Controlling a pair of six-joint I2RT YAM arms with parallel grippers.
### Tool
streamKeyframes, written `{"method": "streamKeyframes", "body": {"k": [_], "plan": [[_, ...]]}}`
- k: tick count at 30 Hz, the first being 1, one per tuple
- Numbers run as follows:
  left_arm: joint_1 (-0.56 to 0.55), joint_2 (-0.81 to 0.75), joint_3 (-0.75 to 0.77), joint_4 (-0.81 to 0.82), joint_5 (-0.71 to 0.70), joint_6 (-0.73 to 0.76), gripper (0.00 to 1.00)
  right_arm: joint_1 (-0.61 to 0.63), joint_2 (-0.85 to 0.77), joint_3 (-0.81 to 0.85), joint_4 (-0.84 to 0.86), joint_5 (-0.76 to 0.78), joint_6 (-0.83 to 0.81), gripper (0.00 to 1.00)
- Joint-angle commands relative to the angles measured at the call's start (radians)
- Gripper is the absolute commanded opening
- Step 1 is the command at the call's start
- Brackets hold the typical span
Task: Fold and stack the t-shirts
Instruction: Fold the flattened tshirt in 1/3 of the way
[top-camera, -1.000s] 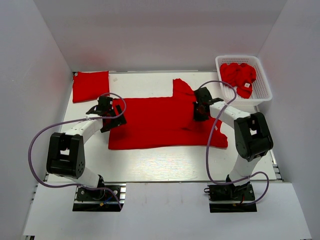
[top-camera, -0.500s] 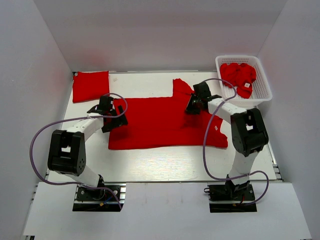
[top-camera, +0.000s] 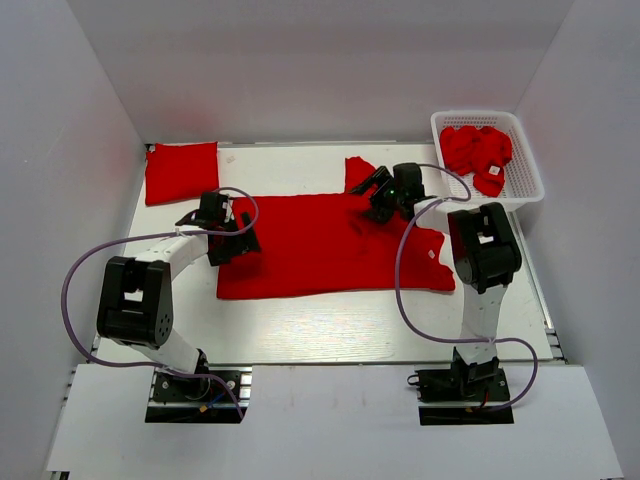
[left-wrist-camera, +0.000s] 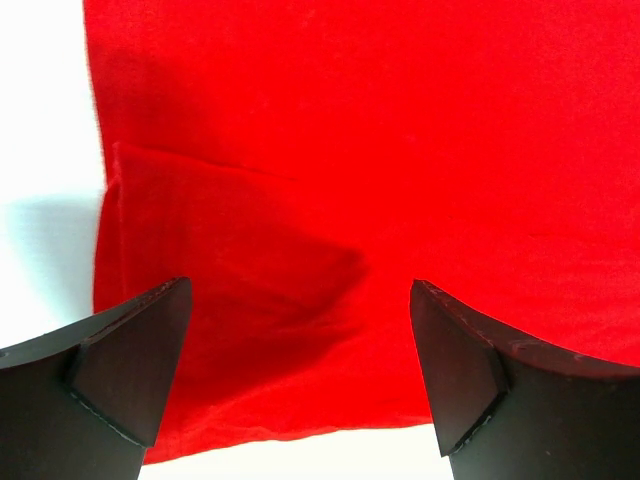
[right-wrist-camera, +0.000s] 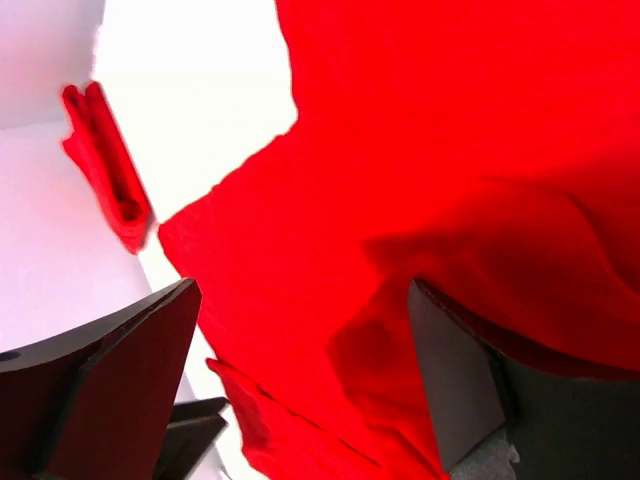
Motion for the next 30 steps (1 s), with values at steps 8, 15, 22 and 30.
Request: {"method": "streamKeyframes", "body": {"k": [8,15,22,30], "plan": [[0.002,-0.03,0.03,0.025,0.044,0.014,1.0,0.006,-0.035,0.1,-0.057,0.012,-0.176,0.9],[0.002,-0.059,0.039,0.025,0.026,0.014,1.0,0.02,-0.133,0.074,-0.258,0.015,-0.527,0.9],[0.002,-0.07,0.039,0.025,-0.005,0.014,1.0,0.034,-0.176,-0.038,-0.257,-0.167,-0.618,0.9],[0.002,-0.057,0.102,0.036,0.003,0.014,1.0,0.067,-0.027,0.05,-0.171,-0.309,-0.571,0.9]]}}
